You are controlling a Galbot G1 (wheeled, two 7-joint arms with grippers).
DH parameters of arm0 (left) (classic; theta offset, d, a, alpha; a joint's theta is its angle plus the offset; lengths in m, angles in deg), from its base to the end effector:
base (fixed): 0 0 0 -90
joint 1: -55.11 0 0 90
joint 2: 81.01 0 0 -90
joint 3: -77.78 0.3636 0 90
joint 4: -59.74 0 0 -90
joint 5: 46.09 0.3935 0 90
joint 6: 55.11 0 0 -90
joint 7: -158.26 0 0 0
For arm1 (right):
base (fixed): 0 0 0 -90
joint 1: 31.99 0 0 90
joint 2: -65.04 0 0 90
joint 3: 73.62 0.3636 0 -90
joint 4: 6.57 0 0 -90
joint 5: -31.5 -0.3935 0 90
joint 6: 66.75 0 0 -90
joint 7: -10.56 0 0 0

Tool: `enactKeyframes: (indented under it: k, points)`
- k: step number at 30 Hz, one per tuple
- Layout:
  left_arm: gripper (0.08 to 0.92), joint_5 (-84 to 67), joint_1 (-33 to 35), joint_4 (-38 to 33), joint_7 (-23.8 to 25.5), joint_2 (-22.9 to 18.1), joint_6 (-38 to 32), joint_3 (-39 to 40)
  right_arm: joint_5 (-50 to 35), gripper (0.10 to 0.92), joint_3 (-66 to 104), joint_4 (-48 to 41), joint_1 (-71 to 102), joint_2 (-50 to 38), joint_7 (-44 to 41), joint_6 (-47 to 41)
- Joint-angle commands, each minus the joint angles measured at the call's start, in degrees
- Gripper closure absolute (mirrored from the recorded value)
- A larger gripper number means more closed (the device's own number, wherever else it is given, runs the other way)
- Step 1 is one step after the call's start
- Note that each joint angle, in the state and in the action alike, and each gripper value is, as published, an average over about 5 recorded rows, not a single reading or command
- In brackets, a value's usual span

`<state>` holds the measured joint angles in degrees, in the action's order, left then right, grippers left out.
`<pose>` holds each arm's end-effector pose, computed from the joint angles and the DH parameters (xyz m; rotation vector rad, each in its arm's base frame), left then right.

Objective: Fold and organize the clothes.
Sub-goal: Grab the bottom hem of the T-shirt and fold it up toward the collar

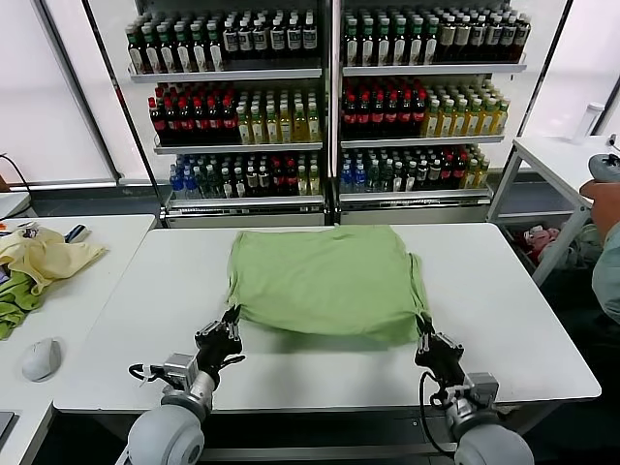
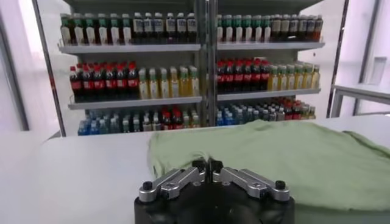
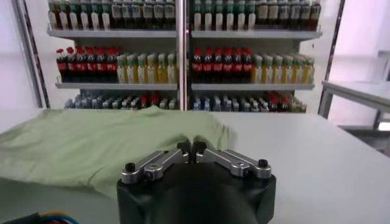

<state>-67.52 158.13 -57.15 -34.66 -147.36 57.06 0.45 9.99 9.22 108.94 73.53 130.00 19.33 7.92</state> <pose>0.2883 0.0040 -0.2729 -0.2239 -2.8788 -0.0653 0.2874 -0.0421 -0.2818 0.2005 -2.9629 0.0673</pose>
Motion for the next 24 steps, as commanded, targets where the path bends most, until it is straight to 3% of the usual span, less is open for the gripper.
enactKeyframes:
  k: [1,9,24]
  points:
    - [0.894,2.37,-9.94,11.3,0.11,1.91,-1.25,3.0,-0.94,0.893,-2.64,-6.82,-10.24,-2.49,-0.39,0.36]
    - [0.894,9.83,-15.24,18.11,0.06,3.16,-1.39,7.6,1.14,0.893,-6.0,-11.9,-15.99,-2.59,-0.87,-0.66]
    - [0.894,19.18,-19.07,23.99,-0.21,2.7,-1.8,12.02,5.8,0.893,-9.54,-18.58,-22.33,-0.96,-2.99,-3.27]
